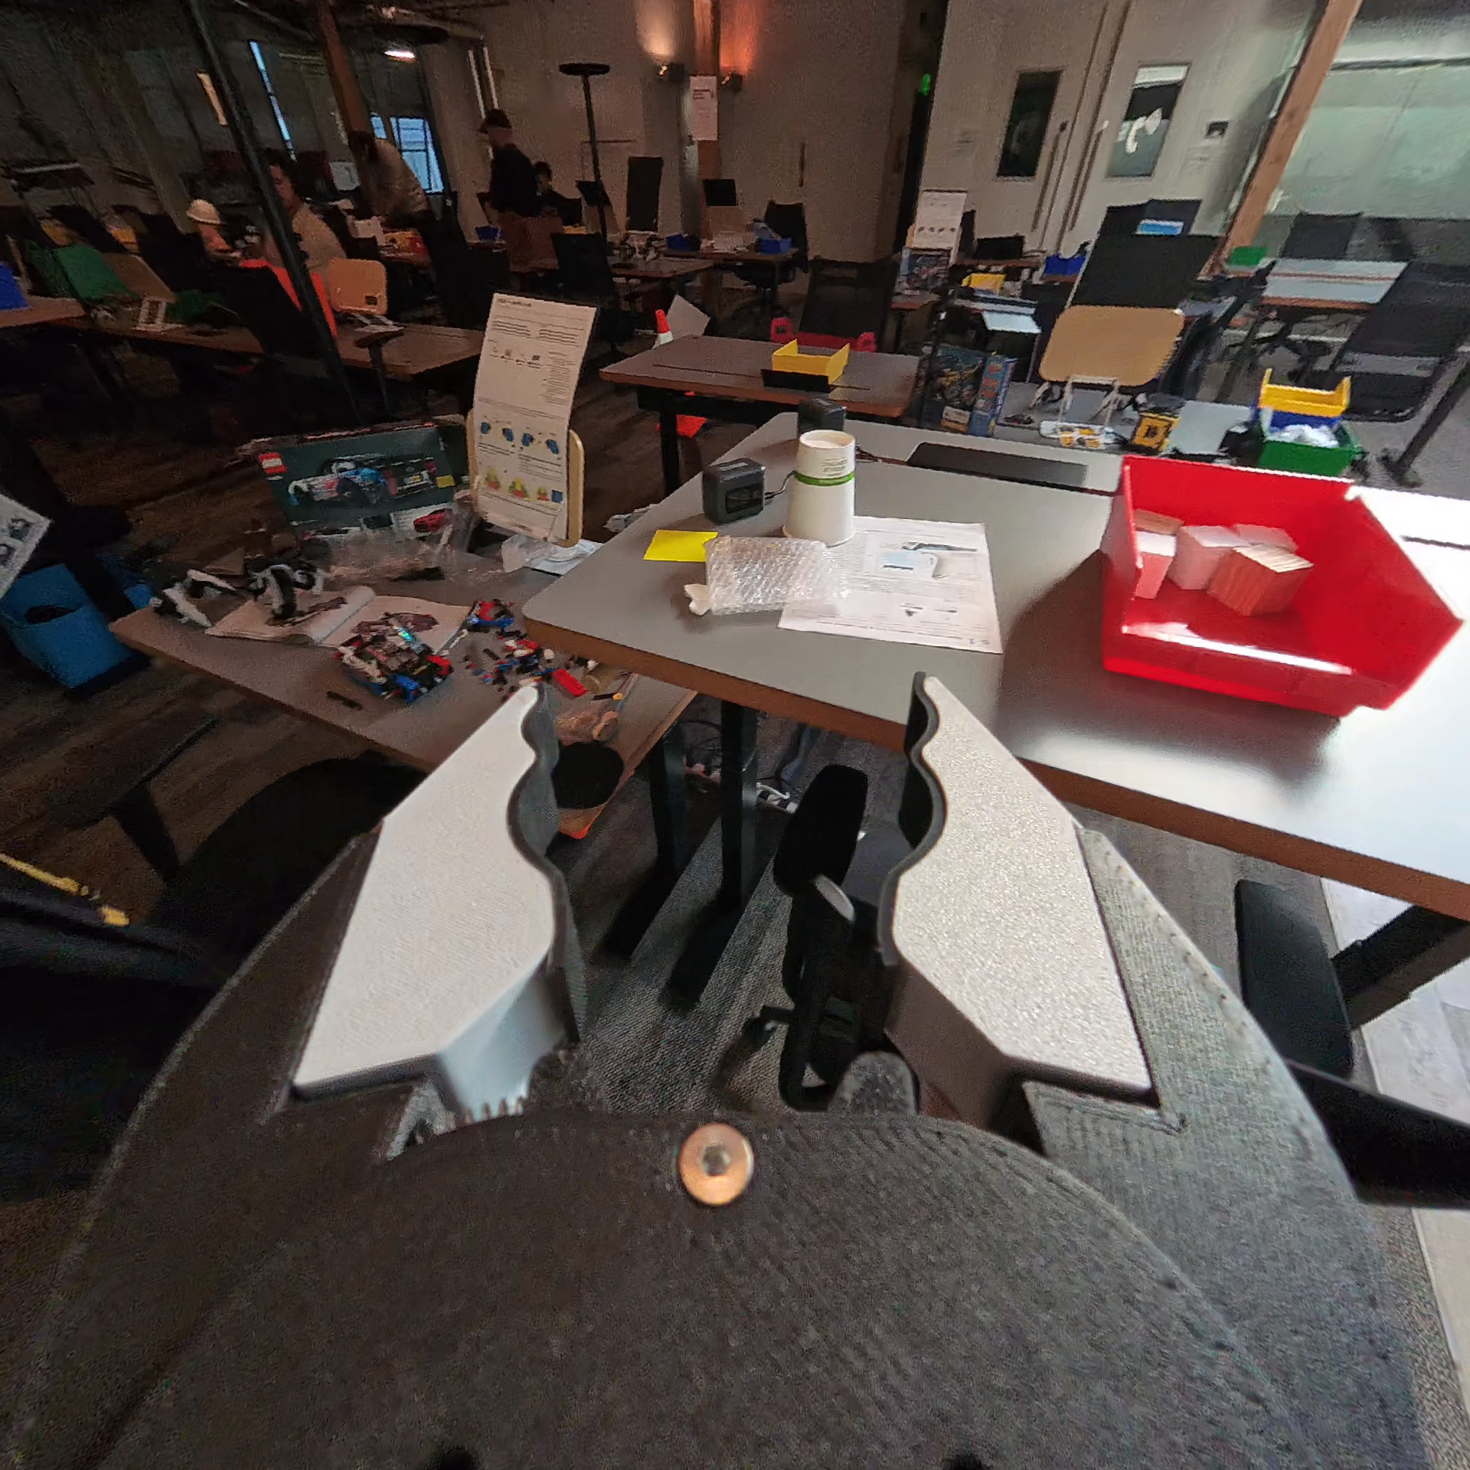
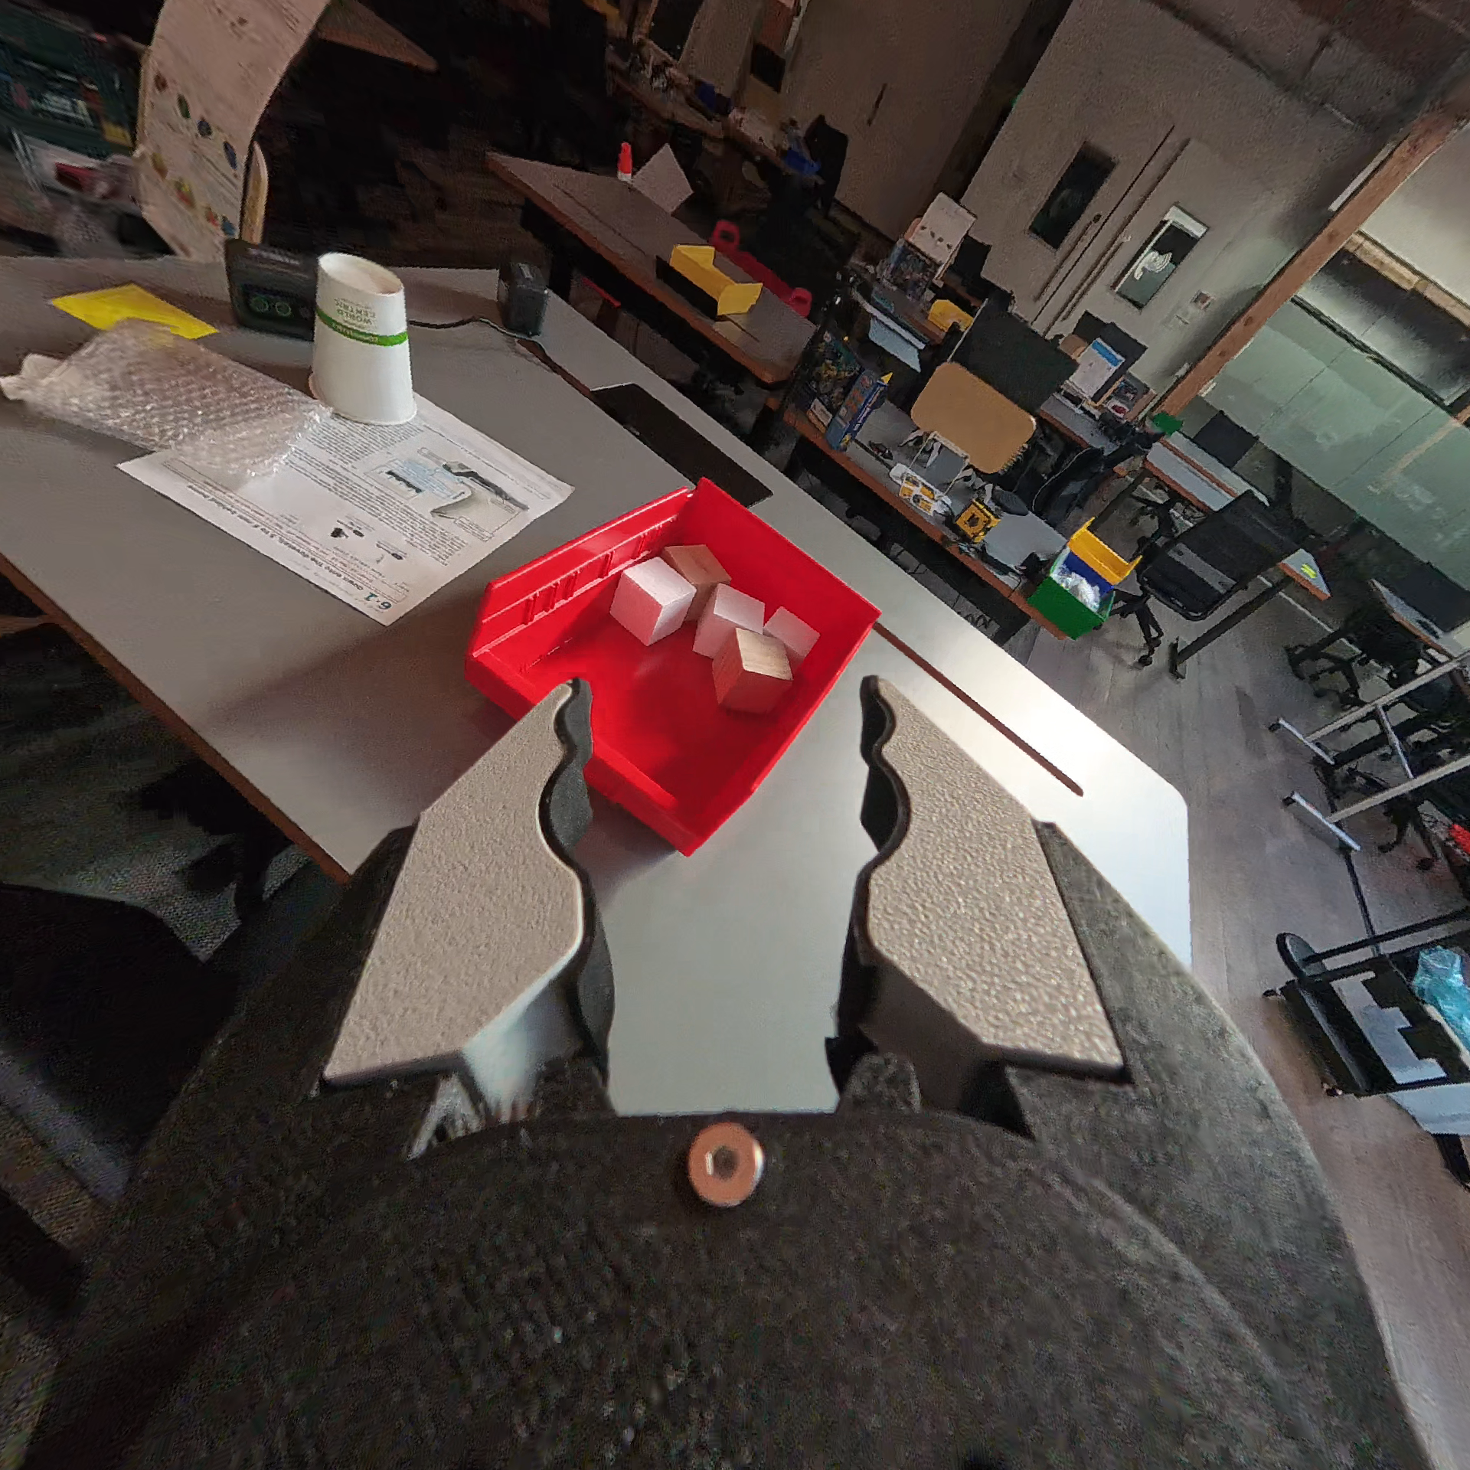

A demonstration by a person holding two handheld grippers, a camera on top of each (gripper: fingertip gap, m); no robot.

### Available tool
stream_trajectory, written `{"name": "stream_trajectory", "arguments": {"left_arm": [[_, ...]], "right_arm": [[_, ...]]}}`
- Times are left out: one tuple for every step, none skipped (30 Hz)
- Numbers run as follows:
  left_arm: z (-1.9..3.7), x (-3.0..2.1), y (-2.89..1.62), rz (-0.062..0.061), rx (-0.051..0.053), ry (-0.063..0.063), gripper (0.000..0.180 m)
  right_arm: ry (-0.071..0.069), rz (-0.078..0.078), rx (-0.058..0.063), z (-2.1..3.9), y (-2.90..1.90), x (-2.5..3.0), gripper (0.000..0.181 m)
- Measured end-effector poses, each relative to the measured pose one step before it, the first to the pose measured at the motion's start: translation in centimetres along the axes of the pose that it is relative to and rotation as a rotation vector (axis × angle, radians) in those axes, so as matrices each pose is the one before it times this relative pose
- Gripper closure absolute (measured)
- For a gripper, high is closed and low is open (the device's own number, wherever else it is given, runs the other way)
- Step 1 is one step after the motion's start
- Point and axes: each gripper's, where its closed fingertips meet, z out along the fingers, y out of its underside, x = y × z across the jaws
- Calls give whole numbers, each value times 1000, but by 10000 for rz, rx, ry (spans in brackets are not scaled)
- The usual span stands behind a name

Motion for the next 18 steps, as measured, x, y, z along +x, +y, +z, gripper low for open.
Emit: {"name": "stream_trajectory", "arguments": {"left_arm": [[1071, 1017, -205, -204, 204, 703, 100], [1135, 969, -72, -54, 148, 676, 109], [1133, 572, -11, 14, 88, 435, 113], [1018, 402, -68, 126, 88, 288, 116], [873, 491, -123, 278, 73, 264, 122], [713, 444, -242, 314, 83, 169, 133], [677, 458, -453, 269, 186, 149, 137], [658, 555, -452, 174, 114, 232, 138], [615, 517, -258, 55, -65, 260, 139], [620, 455, -219, -25, -103, 260, 138], [519, 419, -312, -65, -15, 256, 138], [430, 358, -427, -85, 106, 190, 139], [391, 245, -450, -105, 189, 109, 140], [421, 206, -366, -123, 182, 85, 141], [479, 202, -166, -127, 104, 102, 142], [540, 47, 118, -113, -44, 89, 142], [625, -87, 363, -68, -193, 64, 141], [573, -182, 457, -5, -287, 37, 140]], "right_arm": [[-914, -210, -227, 2106, 475, -399, 114], [-1368, -139, -126, 2102, 448, -593, 116], [-1452, -252, -87, 2155, 450, -351, 117], [-1212, -363, -239, 2077, 690, 343, 118], [-1075, -461, -390, 2004, 829, 621, 117], [-475, -389, -514, 1831, 806, 1428, 113], [-282, -352, -475, 1952, 414, 1528, 110], [-510, -400, -352, 2049, -16, 966, 111], [-517, -394, -290, 2041, -197, 832, 114], [-422, -222, -366, 2219, -139, 1084, 114], [-157, -94, -334, 2173, -161, 1507, 113], [-109, -129, -317, 2090, -89, 1437, 112], [-27, -150, -418, 1912, 207, 1371, 112], [43, -113, -477, 1787, 372, 1362, 112], [-81, -92, -397, 1406, 362, 787, 111], [-255, -54, -330, 1392, 249, 438, 113], [-43, -60, -263, 1175, 147, 634, 113], [87, -105, -136, 951, -15, 675, 113]]}}
